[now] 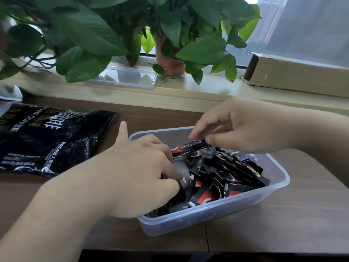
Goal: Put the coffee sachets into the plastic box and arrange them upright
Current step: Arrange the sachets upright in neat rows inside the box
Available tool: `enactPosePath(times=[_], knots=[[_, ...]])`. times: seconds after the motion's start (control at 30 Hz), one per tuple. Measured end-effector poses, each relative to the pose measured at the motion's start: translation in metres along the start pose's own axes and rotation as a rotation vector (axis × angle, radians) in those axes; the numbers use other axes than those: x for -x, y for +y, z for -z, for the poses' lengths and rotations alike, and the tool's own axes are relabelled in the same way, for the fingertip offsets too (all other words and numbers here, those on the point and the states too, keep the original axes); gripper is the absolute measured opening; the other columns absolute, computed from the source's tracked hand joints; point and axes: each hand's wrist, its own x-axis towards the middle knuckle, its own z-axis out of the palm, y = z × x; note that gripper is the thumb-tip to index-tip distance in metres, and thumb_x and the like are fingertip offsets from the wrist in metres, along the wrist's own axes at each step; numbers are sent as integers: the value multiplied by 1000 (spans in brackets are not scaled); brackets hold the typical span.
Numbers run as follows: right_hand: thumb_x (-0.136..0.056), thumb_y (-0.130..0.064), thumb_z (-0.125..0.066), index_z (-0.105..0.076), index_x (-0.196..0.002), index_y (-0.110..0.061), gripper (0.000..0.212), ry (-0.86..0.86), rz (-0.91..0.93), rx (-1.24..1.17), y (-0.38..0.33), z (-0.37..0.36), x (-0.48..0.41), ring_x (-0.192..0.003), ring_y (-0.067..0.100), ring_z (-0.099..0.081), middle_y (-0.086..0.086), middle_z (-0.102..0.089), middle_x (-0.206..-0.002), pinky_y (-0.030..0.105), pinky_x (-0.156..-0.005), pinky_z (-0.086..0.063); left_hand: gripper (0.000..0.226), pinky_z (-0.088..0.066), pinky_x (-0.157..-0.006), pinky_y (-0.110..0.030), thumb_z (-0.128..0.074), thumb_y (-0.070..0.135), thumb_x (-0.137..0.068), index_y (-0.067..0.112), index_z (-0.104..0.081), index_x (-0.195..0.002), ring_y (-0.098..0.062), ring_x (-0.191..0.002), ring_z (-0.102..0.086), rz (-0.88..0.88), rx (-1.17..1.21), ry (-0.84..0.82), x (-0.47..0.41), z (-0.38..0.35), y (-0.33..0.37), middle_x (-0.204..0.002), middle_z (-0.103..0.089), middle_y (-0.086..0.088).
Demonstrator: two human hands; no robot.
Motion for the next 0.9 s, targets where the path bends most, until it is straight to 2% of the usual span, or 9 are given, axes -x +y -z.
enactPosePath(times=[0.1,0.2,0.27,0.33,0.37,0.5,0.67,0.77,0.9], knots=[[-89,-18,-65,-77,-96,-32,20,144,-56,172,7,8,15,-73,-14,-63,-17,-75,-84,2,-70,-45,63,16,-115,-71,-24,47,-73,70,-48,-126,14,-136,-12,2,24,16,-2,-2,-2,-137,-41,38],[-86,-35,-64,-75,-91,-33,12,140,-164,322,9,7,28,-63,-14,-57,-16,-72,-78,3,-60,-41,62,17,-115,-70,-26,45,-71,74,-47,-122,18,-136,-7,-3,45,32,-3,-4,-4,-143,-36,43],[-82,-57,-57,-72,-94,-34,30,69,-263,431,8,1,34,-68,-6,-58,-19,-68,-79,9,-64,-43,62,19,-114,-70,-26,45,-71,73,-49,-121,17,-139,-7,-11,50,16,-2,-3,-3,-144,-36,44],[-77,-74,-47,-68,-94,-30,51,-13,-344,521,6,-7,37,-76,4,-60,-14,-65,-84,26,-72,-52,59,19,-114,-71,-28,45,-74,68,-54,-121,16,-141,-9,-13,52,-2,-1,-1,-2,-142,-39,44],[-77,-77,-45,-66,-92,-27,57,-48,-373,562,5,-12,37,-77,11,-61,-10,-63,-85,31,-70,-53,55,18,-114,-71,-30,45,-77,66,-56,-121,16,-141,-10,-7,53,-9,0,0,-1,-141,-40,43],[-86,-61,-58,-60,-79,-17,45,-81,-416,623,1,-30,27,-61,15,-52,-2,-53,-71,26,-47,-37,59,16,-115,-70,-26,47,-72,65,-57,-119,17,-140,-11,-1,40,-9,1,1,2,-137,-40,45],[-82,-31,-63,-44,-64,-17,29,-10,-388,688,-2,-31,22,-52,14,-42,0,-43,-67,23,-42,-30,61,15,-116,-70,-25,46,-72,66,-57,-119,16,-140,-11,2,47,-4,2,3,3,-138,-40,44],[-76,-25,-64,-43,-60,-14,29,60,-387,679,1,-28,22,-51,21,-46,2,-46,-62,26,-42,-32,54,15,-116,-70,-28,47,-79,65,-58,-121,15,-141,-11,1,52,-15,4,4,3,-139,-40,43],[-74,-27,-65,-44,-59,-8,32,141,-425,534,3,-17,26,-49,24,-36,4,-42,-51,25,-42,-30,60,15,-116,-69,-26,45,-74,65,-58,-120,16,-140,-12,-11,52,10,3,2,2,-138,-42,43]])
